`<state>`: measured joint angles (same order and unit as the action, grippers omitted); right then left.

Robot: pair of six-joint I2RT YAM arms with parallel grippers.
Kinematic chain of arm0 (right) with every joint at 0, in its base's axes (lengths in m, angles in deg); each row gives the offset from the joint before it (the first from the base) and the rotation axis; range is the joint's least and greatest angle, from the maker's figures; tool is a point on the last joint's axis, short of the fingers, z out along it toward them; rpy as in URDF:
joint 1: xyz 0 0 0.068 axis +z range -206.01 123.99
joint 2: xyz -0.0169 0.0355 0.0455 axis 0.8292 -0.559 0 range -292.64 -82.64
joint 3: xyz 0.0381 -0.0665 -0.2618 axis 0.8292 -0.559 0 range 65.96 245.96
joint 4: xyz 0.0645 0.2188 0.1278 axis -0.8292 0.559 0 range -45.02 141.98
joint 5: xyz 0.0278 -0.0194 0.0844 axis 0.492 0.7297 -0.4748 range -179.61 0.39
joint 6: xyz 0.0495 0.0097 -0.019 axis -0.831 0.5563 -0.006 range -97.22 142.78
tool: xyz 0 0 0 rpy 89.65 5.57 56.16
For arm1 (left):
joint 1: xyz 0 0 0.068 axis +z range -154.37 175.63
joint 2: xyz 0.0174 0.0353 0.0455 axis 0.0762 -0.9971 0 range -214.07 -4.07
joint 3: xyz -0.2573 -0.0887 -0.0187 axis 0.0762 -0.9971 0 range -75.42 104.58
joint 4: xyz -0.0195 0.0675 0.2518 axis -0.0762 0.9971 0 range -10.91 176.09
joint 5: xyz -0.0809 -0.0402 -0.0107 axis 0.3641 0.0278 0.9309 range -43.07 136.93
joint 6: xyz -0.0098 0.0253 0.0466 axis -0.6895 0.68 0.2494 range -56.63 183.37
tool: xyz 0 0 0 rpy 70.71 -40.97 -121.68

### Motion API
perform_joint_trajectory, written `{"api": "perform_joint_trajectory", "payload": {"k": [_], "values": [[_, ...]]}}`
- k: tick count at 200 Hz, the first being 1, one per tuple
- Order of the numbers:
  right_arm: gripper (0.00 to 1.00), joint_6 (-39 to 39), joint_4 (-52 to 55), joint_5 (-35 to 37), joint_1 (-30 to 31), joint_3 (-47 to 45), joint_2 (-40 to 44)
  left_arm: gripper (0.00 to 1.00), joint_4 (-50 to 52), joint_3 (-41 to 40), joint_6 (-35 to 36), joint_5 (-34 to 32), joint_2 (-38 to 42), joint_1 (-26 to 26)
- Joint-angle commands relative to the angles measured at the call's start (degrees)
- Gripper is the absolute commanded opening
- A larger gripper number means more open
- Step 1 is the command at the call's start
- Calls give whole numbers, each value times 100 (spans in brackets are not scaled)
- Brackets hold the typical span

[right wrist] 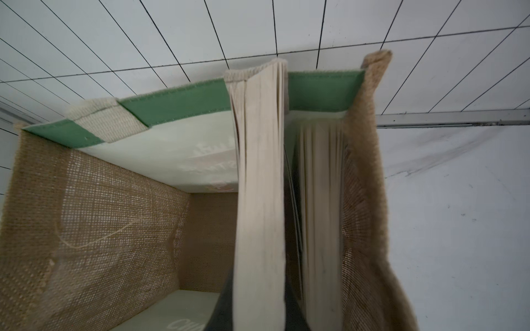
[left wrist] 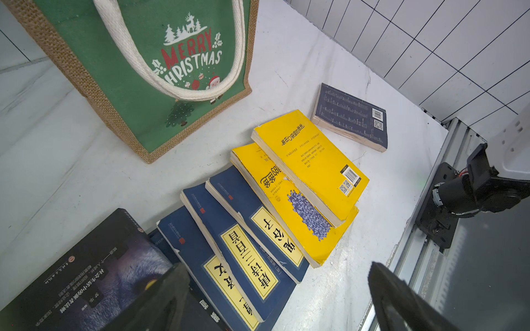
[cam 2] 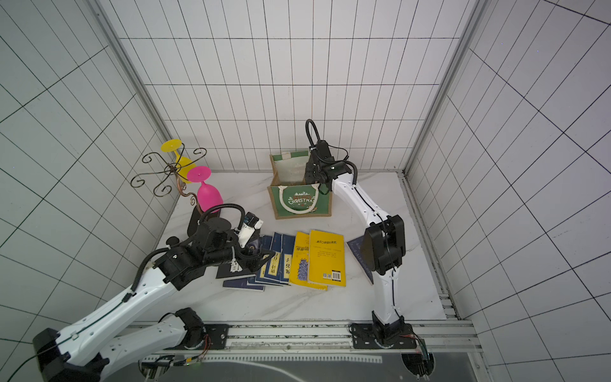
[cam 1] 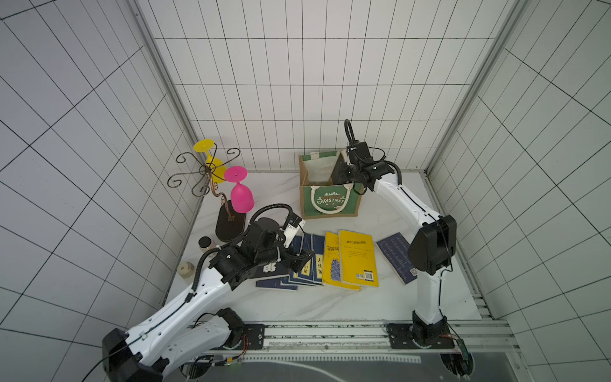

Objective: Put the books into the canvas bag
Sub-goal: Place the book in the canvas bag.

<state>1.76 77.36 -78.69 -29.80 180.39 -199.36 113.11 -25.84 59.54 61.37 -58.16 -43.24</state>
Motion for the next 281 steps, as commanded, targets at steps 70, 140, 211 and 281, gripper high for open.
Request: {"api": "perform_joint_trajectory", "payload": {"k": [70, 140, 211, 281], "values": [[27, -275, -170, 662, 180, 758, -357, 98, -207, 25, 68, 85, 98, 56], [48, -129, -153, 617, 217, 1013, -268, 97, -214, 17, 68, 107, 113, 77], [63, 535, -188, -447, 214, 1616, -263, 97, -203, 8, 46, 105, 85, 74], [85, 702, -159, -938, 252, 1248, -17, 97, -198, 26, 45, 215, -4, 73]]}}
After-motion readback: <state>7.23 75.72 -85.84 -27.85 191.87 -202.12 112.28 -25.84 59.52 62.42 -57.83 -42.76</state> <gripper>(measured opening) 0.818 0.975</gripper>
